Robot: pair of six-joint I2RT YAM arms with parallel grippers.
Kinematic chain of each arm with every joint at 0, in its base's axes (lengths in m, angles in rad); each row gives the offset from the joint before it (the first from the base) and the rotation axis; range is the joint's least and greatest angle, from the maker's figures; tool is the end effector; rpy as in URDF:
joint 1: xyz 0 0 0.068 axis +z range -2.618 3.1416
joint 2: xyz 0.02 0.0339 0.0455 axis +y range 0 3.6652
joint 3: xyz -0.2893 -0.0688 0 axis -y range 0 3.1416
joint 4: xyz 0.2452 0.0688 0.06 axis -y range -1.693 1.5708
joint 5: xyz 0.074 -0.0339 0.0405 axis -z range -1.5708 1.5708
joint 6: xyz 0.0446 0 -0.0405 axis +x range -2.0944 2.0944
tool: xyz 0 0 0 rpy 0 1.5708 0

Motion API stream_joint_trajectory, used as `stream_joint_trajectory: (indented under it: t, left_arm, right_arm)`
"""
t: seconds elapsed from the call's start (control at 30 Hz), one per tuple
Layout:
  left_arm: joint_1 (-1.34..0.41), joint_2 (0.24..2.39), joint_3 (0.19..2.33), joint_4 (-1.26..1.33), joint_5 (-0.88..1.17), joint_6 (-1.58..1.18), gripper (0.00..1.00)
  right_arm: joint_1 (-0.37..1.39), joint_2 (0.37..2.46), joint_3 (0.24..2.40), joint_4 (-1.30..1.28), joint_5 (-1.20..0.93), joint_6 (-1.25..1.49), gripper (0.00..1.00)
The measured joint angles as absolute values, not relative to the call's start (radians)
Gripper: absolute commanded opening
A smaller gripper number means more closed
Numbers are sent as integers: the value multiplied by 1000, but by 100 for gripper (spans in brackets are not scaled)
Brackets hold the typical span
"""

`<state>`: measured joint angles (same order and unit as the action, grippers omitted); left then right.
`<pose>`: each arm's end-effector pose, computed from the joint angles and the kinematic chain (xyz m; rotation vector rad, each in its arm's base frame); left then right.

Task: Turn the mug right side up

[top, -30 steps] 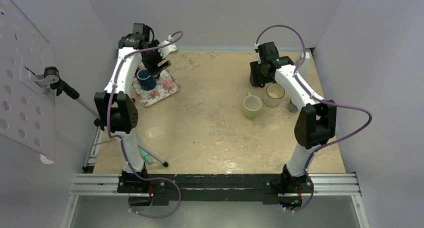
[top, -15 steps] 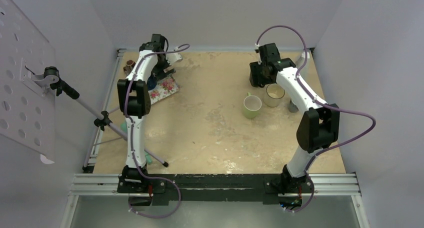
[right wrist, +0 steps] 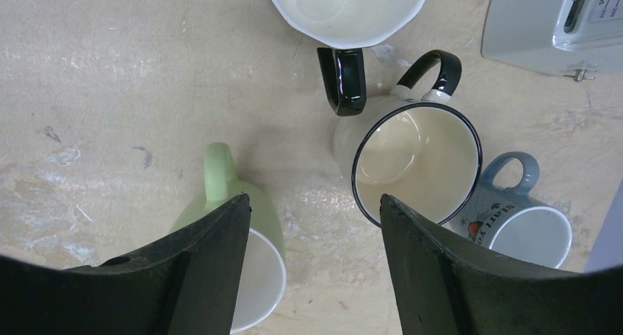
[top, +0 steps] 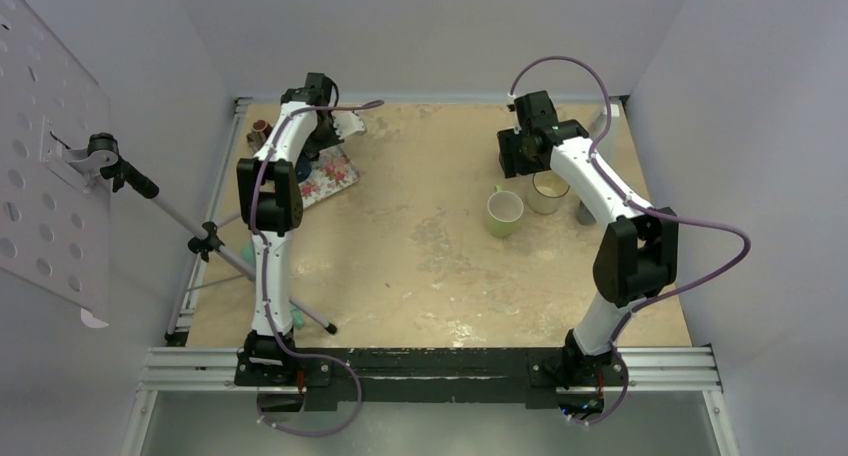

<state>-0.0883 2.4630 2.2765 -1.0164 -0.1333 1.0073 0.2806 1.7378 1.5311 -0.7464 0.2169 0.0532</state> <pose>0.5382 -0.0417 0.1983 1.4504 2.4452 0.4046 0.3759 0.0984 0.3113 -0.1970 2.4890 -0.1356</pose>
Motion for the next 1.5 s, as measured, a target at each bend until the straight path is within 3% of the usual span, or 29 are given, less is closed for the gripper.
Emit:
stream_joint_trajectory:
  t: [0.07, 0.37, 0.63, 0.8, 0.93, 1.07, 1.27, 1.5]
  left_arm:
    - [-88, 2463, 2276, -1034, -126, 1011, 0]
    - [-87, 2450, 2276, -1094, -86, 978, 0]
    - [-85, 2331, 2230, -1045, 99, 718, 0]
    - [-81, 2189, 2161, -1011, 231, 532, 0]
    - [-80, 2107, 2162, -990, 344, 377, 0]
    - [-81, 2048, 2162, -967, 481, 241, 0]
    - [-92, 1994, 2164, -933, 649, 67, 0]
    - [-111, 1949, 2164, -894, 756, -56, 0]
  right_arm:
    - [281, 1738, 1531, -746, 218, 53, 68]
    - [281, 1708, 1531, -747, 219, 53, 68]
    - [281, 1647, 1559, -764, 219, 53, 71]
    - [281, 1573, 1580, -729, 94, 74, 92]
    - [297, 1465, 1483, -513, -106, 159, 98]
    - [374, 1435, 1373, -232, -283, 286, 99]
    - [493, 1594, 1353, 109, -508, 469, 99]
    - [513, 1756, 1367, 327, -659, 645, 94]
